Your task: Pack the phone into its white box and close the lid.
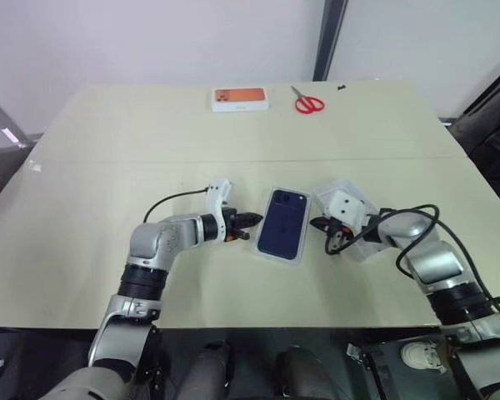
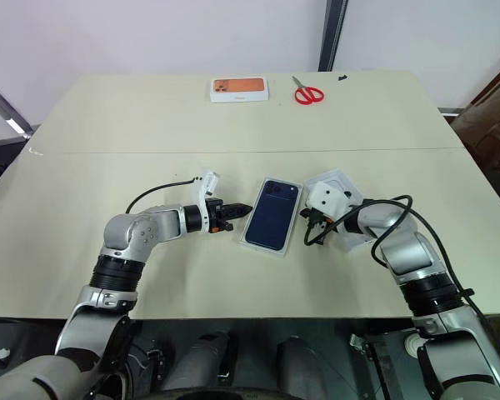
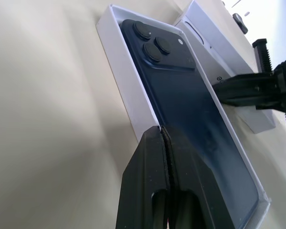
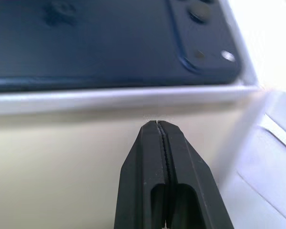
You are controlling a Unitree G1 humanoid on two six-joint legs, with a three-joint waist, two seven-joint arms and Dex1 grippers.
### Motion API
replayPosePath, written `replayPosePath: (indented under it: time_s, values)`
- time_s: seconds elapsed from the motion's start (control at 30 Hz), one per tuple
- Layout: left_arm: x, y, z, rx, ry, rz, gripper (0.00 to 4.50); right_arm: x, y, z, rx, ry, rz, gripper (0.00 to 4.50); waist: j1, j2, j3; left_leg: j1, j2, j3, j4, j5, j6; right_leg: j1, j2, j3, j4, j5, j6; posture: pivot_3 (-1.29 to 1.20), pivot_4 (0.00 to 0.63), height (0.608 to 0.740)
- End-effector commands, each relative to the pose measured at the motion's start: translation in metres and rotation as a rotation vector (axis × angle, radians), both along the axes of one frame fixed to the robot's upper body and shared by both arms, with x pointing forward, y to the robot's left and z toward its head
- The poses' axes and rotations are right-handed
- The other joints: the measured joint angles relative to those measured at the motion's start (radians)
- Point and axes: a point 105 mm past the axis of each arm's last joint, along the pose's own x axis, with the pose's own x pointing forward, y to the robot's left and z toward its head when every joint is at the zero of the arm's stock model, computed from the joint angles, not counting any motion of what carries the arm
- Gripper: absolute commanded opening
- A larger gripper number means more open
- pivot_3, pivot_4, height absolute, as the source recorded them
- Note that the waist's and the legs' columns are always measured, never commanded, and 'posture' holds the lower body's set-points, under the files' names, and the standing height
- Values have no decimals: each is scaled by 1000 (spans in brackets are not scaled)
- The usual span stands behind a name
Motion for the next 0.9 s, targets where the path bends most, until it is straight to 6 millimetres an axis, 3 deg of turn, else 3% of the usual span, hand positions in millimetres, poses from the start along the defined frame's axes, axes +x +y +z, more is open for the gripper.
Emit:
replayPosePath:
  time_s: [0.03, 0.43, 0.77, 0.9]
  values:
    - [-2, -10, 10, -19, -35, -39, 62, 2, -1, 15, 16, -60, -4, 0, 1, 0, 0, 0, 0, 0, 0, 0, 0, 0, 0, 0, 0, 0, 0, 0, 150, 734]
    - [-12, -10, 12, -33, -27, -54, 62, 18, 30, 19, 60, -105, 48, 0, -6, 0, 0, 0, 0, 0, 0, 0, 0, 0, 0, 0, 0, 0, 0, 0, 150, 734]
    - [-16, -5, 11, -36, -26, -28, 62, 21, 27, 16, 39, -112, 50, 0, -17, 0, 0, 0, 0, 0, 0, 0, 0, 0, 1, 0, 0, 0, 0, 0, 150, 734]
    - [-9, 5, 19, -29, -67, 6, 62, 21, 22, 30, 83, -144, 28, 0, -17, 0, 0, 0, 0, 0, 0, 0, 0, 0, 1, 0, 0, 0, 0, 0, 150, 734]
